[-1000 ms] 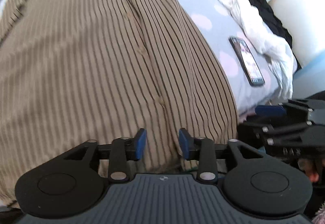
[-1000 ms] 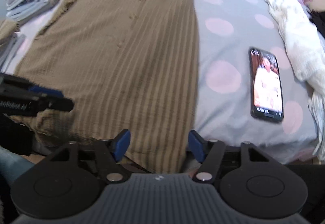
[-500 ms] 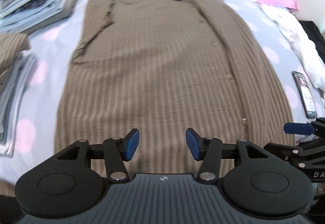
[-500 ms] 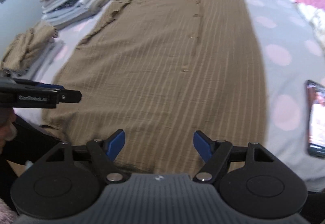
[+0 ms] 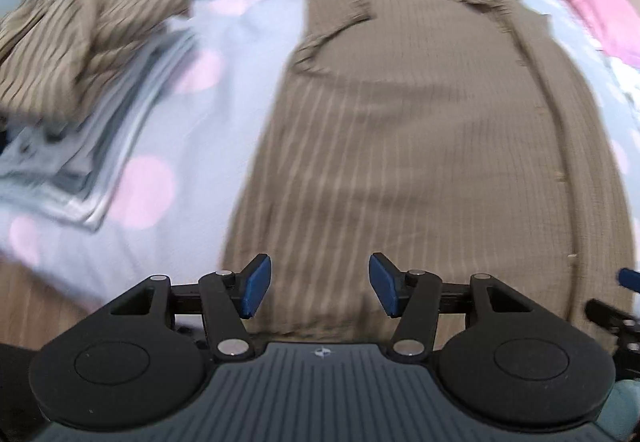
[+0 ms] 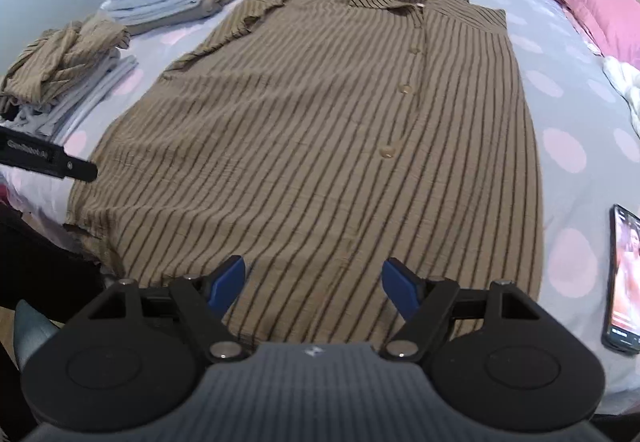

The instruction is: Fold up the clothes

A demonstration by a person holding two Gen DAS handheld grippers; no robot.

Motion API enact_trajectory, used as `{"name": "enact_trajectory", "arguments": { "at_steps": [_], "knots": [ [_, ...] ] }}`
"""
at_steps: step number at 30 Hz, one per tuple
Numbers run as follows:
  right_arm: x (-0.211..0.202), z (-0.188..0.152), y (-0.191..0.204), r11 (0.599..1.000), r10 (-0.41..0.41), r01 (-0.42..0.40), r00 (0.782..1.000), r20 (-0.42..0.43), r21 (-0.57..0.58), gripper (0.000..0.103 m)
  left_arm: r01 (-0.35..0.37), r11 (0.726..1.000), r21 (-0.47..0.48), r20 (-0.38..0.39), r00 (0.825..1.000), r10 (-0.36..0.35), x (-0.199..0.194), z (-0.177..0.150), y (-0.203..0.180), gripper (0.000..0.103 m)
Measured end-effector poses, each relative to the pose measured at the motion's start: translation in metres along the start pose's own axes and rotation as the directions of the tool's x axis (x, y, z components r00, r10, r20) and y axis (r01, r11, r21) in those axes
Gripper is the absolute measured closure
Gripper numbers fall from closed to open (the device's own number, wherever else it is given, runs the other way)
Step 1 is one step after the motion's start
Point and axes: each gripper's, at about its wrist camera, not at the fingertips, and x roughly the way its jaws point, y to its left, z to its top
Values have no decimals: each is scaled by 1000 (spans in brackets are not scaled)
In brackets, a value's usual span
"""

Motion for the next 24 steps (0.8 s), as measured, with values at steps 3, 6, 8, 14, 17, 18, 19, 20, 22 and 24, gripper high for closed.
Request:
{"name": "enact_trajectory", "arguments": {
  "at_steps": [3, 6, 8, 14, 17, 18, 19, 20, 22, 24],
  "knots": [
    [1, 0, 4, 1000, 5, -5, 1000, 5, -11, 25, -45, 998, -39, -12, 999, 45, 7, -1, 16, 51],
    [3, -2, 5, 1000, 28, -28, 1000, -7, -6, 25, -95, 994, -63, -28, 995, 93, 16, -1, 27, 52],
    [4, -4, 6, 999, 41, -41, 999, -15, -9, 25, -113, 991, -67, -44, 993, 110, 23, -2, 31, 55],
    [8, -10, 9, 999, 50, -51, 998, -36, -19, 25, -47, 997, -59, -97, 994, 41, 36, -5, 28, 55],
    [10, -12, 7, 999, 50, -51, 998, -48, -6, 25, -37, 999, -39, -103, 994, 33, 37, -8, 23, 64],
    [11, -12, 6, 999, 53, -53, 997, -50, -3, 25, -46, 999, -29, -106, 993, 43, 38, -9, 22, 70],
    [11, -13, 6, 998, 55, -55, 997, -53, 0, 25, -48, 998, -32, -102, 994, 45, 38, -9, 23, 78],
    [12, -13, 6, 998, 57, -57, 997, -55, 1, 25, -49, 998, -36, -98, 994, 45, 37, -9, 24, 91],
    [12, -13, 7, 998, 60, -60, 996, -60, -2, 25, -31, 998, -50, -86, 996, 26, 32, -10, 26, 101],
    [12, -14, 7, 998, 59, -59, 996, -62, -4, 25, 3, 998, -69, -71, 997, -8, 26, -12, 27, 103]
  ]
}}
